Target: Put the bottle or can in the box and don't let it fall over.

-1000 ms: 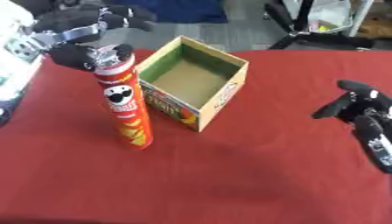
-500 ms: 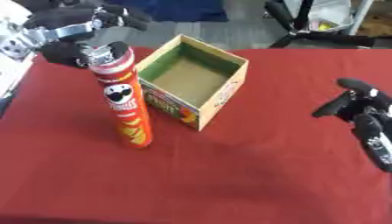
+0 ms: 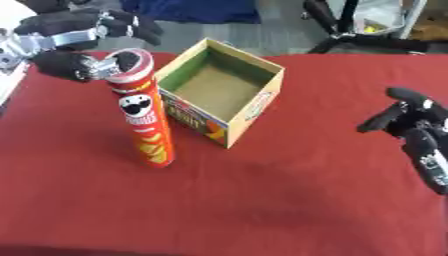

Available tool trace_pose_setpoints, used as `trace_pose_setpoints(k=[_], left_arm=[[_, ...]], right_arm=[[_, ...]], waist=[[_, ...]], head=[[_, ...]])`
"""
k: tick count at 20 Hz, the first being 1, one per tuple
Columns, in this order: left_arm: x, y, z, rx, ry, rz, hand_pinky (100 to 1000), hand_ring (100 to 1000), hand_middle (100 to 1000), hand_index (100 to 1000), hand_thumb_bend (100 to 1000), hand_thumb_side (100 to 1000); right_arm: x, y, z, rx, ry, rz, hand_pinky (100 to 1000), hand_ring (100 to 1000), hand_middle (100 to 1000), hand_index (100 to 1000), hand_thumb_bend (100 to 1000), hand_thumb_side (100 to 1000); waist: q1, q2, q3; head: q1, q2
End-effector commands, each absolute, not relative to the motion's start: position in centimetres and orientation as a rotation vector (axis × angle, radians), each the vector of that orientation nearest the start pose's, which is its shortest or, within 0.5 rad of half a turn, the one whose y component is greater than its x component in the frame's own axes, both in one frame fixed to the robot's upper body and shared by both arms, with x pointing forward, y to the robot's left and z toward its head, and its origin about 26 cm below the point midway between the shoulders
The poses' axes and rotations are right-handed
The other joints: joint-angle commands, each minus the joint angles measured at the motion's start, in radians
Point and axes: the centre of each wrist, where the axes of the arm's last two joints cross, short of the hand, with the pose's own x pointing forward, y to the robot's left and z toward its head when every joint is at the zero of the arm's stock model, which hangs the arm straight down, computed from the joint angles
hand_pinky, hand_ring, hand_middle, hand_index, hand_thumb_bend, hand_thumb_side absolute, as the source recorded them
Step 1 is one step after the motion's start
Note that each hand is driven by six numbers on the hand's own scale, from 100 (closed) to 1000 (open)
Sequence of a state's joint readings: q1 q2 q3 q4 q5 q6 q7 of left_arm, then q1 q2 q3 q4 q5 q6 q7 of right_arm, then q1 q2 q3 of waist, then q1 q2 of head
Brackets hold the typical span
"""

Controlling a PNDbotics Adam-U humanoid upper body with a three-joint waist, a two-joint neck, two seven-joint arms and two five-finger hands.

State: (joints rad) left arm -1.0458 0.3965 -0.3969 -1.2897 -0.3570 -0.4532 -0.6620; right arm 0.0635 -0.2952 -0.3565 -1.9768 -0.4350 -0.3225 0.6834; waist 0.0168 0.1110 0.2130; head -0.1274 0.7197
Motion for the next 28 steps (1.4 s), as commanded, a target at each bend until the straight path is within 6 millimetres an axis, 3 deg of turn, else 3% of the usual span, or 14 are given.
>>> trace_pose_setpoints(k=[1, 6, 14, 17, 18, 28], left_arm=[[43.3, 15.3, 28.8, -0.217, 2.060, 2.553, 980, 927, 924, 915, 100, 1000], [43.5, 15.2, 28.5, -0.208, 2.038, 2.565, 1000, 967, 952, 934, 100, 1000], [43.7, 15.1, 27.9, -0.213, 1.996, 2.598, 959, 921, 949, 947, 100, 1000], [43.7, 14.9, 27.8, -0.216, 1.981, 2.596, 918, 891, 922, 936, 100, 1000], [43.7, 14.9, 27.7, -0.217, 1.975, 2.596, 864, 873, 916, 933, 100, 1000], [43.9, 14.6, 27.2, -0.221, 1.919, 2.624, 837, 869, 913, 932, 100, 1000]], right_arm=[[23.2, -38.0, 13.6, 0.142, -2.271, 0.632, 692, 651, 565, 898, 100, 524], [23.2, -38.0, 13.6, 0.143, -2.272, 0.632, 692, 650, 565, 898, 100, 524], [23.2, -38.0, 13.7, 0.145, -2.274, 0.628, 692, 649, 563, 896, 100, 523], [23.3, -38.0, 13.7, 0.145, -2.274, 0.629, 692, 649, 563, 895, 100, 524], [23.3, -38.0, 13.7, 0.145, -2.274, 0.630, 692, 648, 563, 894, 100, 524], [23.3, -38.0, 13.7, 0.144, -2.275, 0.621, 691, 646, 560, 891, 100, 523]], waist=[[-0.001, -0.008, -0.001], [-0.002, -0.007, -0.002], [-0.003, -0.006, -0.005], [-0.003, -0.005, -0.006], [-0.003, -0.005, -0.006], [-0.004, -0.004, -0.007]], head=[[-0.002, 0.003], [0.000, 0.003], [0.000, 0.004], [0.003, 0.004], [0.004, 0.004], [0.005, 0.008]])
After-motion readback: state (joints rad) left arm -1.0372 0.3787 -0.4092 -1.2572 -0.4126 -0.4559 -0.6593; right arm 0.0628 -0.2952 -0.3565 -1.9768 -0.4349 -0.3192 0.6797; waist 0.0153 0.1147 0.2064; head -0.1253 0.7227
